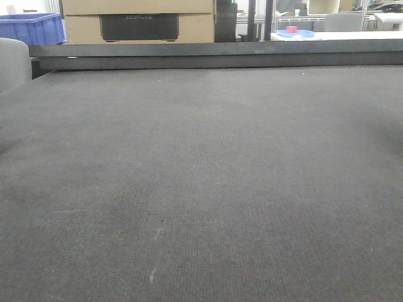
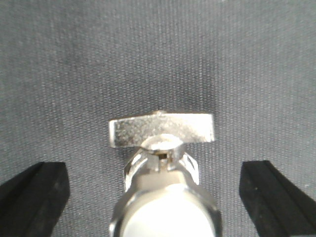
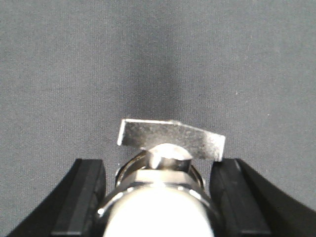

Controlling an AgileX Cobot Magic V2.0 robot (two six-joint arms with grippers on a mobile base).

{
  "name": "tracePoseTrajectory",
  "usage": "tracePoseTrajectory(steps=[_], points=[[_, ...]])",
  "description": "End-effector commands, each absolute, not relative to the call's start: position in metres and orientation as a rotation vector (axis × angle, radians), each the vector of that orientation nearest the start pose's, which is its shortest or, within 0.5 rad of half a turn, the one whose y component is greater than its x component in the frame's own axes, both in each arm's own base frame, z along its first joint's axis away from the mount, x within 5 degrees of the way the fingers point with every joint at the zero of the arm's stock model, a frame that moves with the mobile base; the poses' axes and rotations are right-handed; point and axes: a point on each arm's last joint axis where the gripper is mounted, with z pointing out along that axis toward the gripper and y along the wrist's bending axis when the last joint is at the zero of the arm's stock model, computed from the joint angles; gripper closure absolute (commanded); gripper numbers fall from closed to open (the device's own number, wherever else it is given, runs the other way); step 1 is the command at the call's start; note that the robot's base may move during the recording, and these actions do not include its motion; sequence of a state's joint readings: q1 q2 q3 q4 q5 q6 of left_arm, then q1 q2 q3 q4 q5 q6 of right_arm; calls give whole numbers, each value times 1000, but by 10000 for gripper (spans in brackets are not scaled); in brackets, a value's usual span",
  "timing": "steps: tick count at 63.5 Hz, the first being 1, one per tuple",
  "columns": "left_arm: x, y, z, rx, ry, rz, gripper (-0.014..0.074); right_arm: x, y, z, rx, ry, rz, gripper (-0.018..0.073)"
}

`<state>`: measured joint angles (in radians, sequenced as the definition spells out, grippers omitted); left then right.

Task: Place valve from conveyor to right shelf box

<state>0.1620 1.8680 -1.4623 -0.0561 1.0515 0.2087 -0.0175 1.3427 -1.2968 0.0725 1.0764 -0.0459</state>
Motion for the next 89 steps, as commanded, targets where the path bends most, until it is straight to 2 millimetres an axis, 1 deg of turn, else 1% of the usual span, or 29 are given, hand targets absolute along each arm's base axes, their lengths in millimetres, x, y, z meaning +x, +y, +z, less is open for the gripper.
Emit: tracePoseTrajectory(steps=[1, 8, 13, 19, 20, 22, 23, 30, 35, 41, 48, 52, 58, 65, 66, 70, 74, 82, 89], points=[[379, 58, 236, 24, 2929, -35, -3, 270, 0, 372, -19, 2530, 57, 717], [380, 58, 237, 24, 2926, -34, 11, 270, 0, 372, -19, 2530, 57, 717], [380, 58, 237, 24, 2926, -34, 76, 270, 0, 372, -19, 2530, 57, 717], [380, 58, 237, 24, 2926, -34, 259, 270, 0, 372, -19, 2530, 57, 717], [380, 58, 237, 24, 2926, -34, 312, 270, 0, 372, -19, 2530, 57, 717], [379, 58, 237, 24, 2928, -34, 386, 270, 0, 372, -19, 2530, 57, 717], [379, 58, 237, 24, 2928, -34, 444, 270, 0, 372, -19, 2530, 57, 717], [378, 57, 242, 24, 2921, -33, 712, 269, 0, 371, -19, 2535, 57, 717], [375, 57, 249, 25, 2903, -28, 708, 269, 0, 371, -20, 2537, 57, 717], [368, 55, 265, 22, 2879, -30, 708, 269, 0, 372, -20, 2537, 57, 717], [354, 50, 295, 10, 2809, -42, 708, 268, 1, 374, -23, 2542, 62, 717], [344, 44, 314, 3, 2758, -40, 708, 267, 4, 377, -36, 2547, 66, 717], [331, 32, 345, 43, 2708, -41, 708, 265, 10, 384, -70, 2539, 76, 717], [322, 16, 379, 53, 2660, -37, 708, 265, 23, 400, -126, 2494, 99, 717], [322, 14, 386, 50, 2636, -29, 708, 264, 25, 403, -135, 2482, 102, 717], [321, 7, 406, 43, 2571, 2, 708, 263, 32, 413, -170, 2456, 117, 717], [319, -3, 426, 57, 2503, 12, 708, 261, 39, 426, -201, 2414, 131, 717], [311, -21, 456, 75, 2399, -20, 708, 255, 51, 453, -248, 2332, 159, 717], [304, -34, 473, 101, 2340, -55, 708, 250, 53, 473, -240, 2264, 184, 717]])
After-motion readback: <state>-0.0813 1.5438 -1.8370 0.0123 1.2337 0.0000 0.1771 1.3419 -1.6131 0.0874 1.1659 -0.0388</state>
